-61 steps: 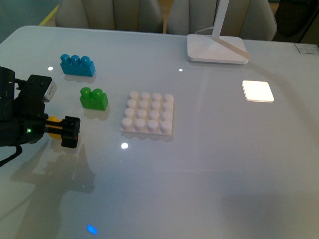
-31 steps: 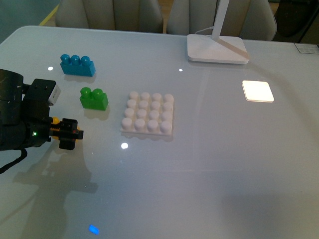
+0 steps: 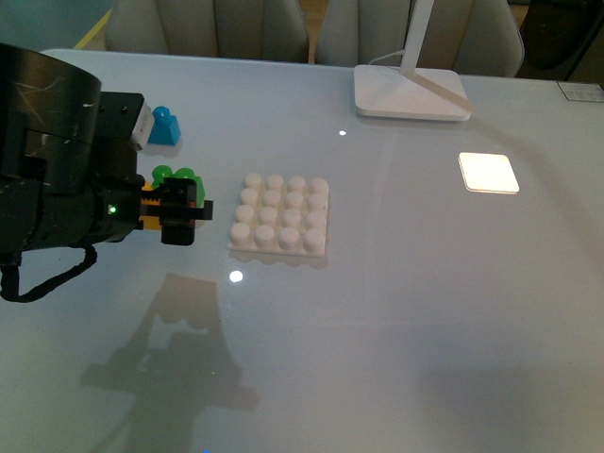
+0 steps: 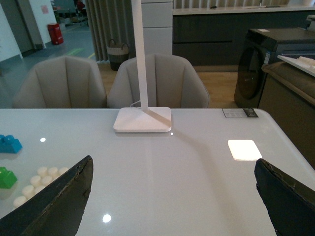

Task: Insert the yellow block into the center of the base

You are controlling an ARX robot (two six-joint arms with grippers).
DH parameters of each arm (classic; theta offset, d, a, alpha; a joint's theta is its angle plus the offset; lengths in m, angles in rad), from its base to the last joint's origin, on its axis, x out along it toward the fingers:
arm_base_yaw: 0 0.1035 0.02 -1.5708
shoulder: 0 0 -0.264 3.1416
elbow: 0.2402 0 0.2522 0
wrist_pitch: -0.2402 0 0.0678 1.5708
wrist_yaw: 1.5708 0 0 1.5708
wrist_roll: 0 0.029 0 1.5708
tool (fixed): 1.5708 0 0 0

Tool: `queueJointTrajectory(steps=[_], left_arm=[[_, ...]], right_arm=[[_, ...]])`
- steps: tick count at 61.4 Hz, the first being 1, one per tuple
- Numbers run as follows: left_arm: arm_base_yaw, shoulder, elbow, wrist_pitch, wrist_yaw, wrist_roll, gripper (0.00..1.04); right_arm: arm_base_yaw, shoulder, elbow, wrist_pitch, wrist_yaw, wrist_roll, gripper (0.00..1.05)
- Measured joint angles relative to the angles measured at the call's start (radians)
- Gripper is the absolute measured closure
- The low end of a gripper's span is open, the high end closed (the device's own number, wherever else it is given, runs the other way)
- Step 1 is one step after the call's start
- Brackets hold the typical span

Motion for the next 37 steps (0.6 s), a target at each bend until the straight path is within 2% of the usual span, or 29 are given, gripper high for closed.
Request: queueJointTrajectory(steps=[20,37], left_arm=[[-0.166,0.01,0.127,-0.138,-0.134,-0.137,0.41],[-0.243,0.079,0.212,-0.181,-0.185,-0.195,0.41]], right_arm=[[0.0,0.0,0.0,0.0,0.0,0.0,0.09],[0.0,0.0,0.0,0.0,0.0,0.0,0.09]])
